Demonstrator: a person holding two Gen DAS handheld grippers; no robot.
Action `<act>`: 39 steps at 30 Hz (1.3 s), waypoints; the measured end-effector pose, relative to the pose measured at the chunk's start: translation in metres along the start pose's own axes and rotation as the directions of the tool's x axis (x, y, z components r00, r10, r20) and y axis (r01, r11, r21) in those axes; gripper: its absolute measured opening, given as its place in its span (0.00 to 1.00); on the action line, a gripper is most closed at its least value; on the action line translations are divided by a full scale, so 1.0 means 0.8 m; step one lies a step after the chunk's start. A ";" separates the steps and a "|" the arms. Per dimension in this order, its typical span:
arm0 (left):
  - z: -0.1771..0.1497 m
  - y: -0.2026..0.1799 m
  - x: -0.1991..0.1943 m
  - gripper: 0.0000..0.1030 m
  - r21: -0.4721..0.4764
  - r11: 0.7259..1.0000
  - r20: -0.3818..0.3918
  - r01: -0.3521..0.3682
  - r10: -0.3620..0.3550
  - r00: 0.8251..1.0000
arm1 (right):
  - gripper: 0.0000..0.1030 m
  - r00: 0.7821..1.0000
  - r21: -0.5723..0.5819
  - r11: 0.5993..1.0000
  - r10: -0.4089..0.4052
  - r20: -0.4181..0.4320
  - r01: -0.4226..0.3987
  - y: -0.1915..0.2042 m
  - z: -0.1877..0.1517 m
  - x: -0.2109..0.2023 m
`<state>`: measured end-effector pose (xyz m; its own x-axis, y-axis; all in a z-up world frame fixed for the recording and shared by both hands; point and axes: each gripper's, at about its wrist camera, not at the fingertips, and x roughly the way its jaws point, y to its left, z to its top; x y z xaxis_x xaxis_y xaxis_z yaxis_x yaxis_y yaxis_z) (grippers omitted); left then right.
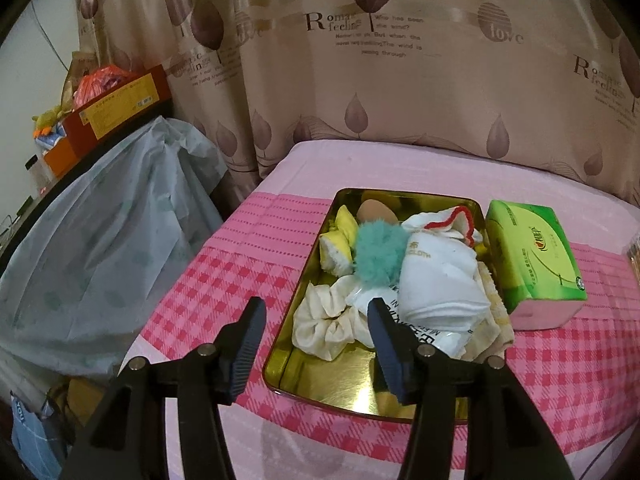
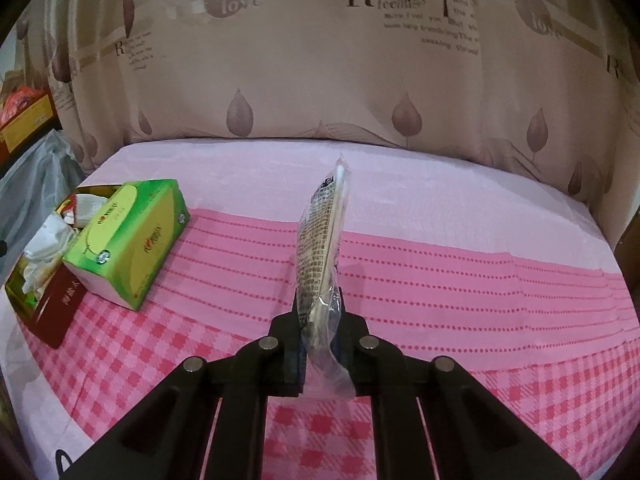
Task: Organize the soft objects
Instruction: 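Carry the stick packet into the gold tin and open the right tool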
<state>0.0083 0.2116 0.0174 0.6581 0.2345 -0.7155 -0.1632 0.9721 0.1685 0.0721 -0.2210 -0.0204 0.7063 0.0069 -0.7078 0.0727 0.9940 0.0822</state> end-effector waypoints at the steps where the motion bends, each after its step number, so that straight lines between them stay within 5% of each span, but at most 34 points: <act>1: 0.000 0.001 0.001 0.52 -0.003 1.000 -0.002 0.000 0.000 1.000 | 0.08 1.000 -0.004 1.000 0.002 0.002 -0.002 0.004 0.001 -0.002; 23: 0.002 0.013 0.006 0.53 -0.043 0.999 -0.021 -0.007 0.006 1.000 | 0.08 0.991 -0.174 0.977 0.129 0.027 -0.122 0.139 0.028 -0.040; 39: 0.004 0.037 0.005 0.53 -0.112 0.991 -0.009 -0.067 0.066 0.998 | 0.08 0.917 -0.267 0.879 0.396 -0.057 -0.396 0.312 0.053 -0.025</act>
<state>0.0087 0.2411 0.0218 0.6391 0.2983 -0.7089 -0.2882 0.9474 0.1388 0.1060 0.0223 0.0444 0.6360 0.4061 -0.6562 -0.4038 0.8998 0.1654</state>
